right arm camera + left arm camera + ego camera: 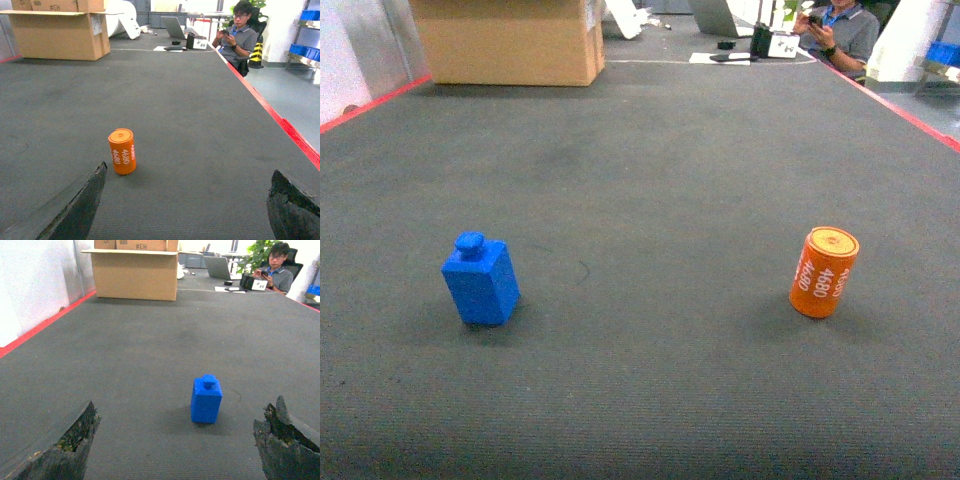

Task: Sort blue parts and orange caps into right shelf containers

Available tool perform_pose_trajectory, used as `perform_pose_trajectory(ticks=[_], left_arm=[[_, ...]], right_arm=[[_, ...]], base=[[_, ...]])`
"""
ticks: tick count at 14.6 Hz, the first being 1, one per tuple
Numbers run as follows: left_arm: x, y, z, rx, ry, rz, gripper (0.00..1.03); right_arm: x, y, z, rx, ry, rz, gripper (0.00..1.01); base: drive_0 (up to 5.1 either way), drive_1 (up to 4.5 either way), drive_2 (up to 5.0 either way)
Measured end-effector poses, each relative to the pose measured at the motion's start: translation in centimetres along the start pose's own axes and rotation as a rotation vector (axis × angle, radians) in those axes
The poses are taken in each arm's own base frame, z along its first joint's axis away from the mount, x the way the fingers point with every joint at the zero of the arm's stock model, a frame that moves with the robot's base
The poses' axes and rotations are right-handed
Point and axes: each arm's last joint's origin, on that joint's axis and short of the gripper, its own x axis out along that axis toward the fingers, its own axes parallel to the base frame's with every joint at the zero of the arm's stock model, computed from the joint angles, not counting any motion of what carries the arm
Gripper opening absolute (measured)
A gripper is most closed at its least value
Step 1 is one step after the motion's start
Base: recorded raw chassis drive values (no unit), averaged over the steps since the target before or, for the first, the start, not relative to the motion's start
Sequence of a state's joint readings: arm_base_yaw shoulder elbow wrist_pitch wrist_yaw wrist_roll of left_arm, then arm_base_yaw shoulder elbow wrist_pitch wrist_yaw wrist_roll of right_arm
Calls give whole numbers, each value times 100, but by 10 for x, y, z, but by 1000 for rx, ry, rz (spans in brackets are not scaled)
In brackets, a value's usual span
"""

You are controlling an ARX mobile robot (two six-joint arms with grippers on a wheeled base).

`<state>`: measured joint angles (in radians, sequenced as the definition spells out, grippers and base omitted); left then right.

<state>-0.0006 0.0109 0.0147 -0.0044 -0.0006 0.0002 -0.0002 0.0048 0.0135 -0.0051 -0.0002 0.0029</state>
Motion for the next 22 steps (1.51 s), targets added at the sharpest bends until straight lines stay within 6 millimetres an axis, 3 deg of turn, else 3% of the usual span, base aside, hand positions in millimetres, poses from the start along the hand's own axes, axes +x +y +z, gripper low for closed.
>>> perform_pose_trajectory(ticks=[16,19,22], left_arm=[[0,0,0,0,0,0,98],[4,-6,-4,31,140,148,98],[12,-8,5,34,112,235,98]], right_arm=[[0,0,0,0,0,0,98],[6,6,-7,-61,145,-208,98],[14,9,3,-53,105,-270,98]], base=[[0,0,0],[0,0,0],[0,0,0]])
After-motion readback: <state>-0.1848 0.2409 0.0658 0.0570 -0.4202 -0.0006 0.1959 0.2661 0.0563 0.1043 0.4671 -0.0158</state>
